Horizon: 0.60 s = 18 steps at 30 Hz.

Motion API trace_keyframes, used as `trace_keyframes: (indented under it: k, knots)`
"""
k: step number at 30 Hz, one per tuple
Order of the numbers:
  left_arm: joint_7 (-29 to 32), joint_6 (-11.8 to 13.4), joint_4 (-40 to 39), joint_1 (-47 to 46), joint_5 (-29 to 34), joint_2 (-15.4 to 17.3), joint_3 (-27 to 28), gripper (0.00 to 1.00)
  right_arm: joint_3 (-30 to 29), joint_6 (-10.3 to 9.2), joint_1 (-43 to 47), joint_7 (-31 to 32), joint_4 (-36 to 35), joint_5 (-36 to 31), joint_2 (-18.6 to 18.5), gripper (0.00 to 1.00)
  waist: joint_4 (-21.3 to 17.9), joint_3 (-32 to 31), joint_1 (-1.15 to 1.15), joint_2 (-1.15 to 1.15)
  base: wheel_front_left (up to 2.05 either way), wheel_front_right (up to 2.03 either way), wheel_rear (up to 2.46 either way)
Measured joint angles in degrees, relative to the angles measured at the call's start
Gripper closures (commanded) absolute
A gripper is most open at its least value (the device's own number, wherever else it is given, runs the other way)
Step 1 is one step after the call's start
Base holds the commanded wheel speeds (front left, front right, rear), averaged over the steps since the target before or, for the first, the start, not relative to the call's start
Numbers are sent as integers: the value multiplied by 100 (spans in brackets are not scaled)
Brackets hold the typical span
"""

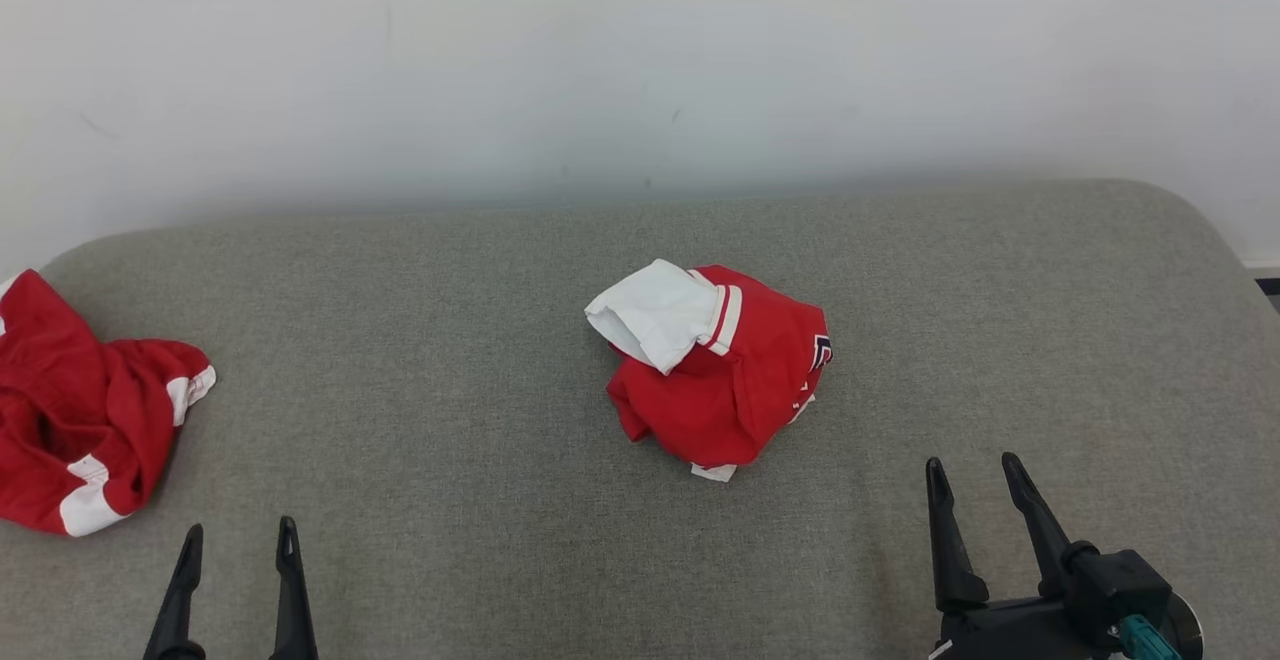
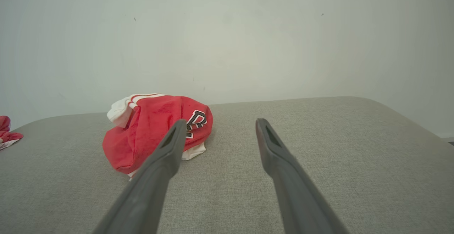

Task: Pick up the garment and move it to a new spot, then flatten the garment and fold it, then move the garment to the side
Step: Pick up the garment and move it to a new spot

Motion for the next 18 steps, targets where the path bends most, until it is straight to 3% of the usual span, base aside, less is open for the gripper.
trace_keyframes:
  k: [18]
  knots:
    - [0,-120,171,1,185,-115,140,0,170,0,-1,1,48,-56,0,0,6,-20,0,0,0,0,0]
